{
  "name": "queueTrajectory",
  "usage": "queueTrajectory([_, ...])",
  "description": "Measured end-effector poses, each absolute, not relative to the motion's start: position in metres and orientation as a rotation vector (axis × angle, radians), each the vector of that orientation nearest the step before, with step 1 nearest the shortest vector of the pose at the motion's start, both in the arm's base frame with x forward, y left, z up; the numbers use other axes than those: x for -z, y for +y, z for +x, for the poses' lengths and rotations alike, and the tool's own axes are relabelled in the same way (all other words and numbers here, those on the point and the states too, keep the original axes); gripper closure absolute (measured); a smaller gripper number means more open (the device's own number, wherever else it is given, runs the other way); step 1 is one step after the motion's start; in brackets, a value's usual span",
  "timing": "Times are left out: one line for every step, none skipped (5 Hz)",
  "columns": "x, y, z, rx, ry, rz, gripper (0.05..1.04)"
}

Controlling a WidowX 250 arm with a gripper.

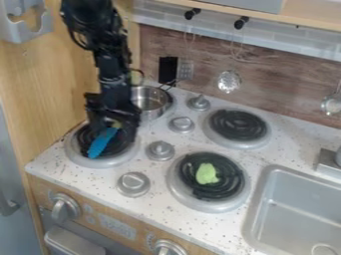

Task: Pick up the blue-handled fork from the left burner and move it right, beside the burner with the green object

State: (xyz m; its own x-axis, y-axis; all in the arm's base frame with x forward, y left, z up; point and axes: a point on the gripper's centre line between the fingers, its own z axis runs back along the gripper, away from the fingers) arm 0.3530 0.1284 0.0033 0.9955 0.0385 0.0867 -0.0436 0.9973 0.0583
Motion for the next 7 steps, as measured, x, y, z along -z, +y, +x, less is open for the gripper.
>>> queueTrajectory([-0.011, 0.147, 0.358, -0.086, -0.110, 0.088, 0.085])
queueTrajectory([0.014, 0.154, 0.364, -0.093, -0.043, 0.091, 0.085])
queueTrajectory([0.029, 0.158, 0.372, -0.111, 0.003, 0.082, 0.095])
queueTrajectory([0.030, 0.158, 0.373, -0.114, 0.002, 0.078, 0.164])
queueTrajectory([0.032, 0.157, 0.374, -0.109, 0.000, 0.075, 0.502])
queueTrajectory([0.033, 0.148, 0.374, -0.086, -0.005, 0.078, 0.713])
queueTrajectory([0.030, 0.134, 0.370, -0.077, -0.004, 0.071, 0.725])
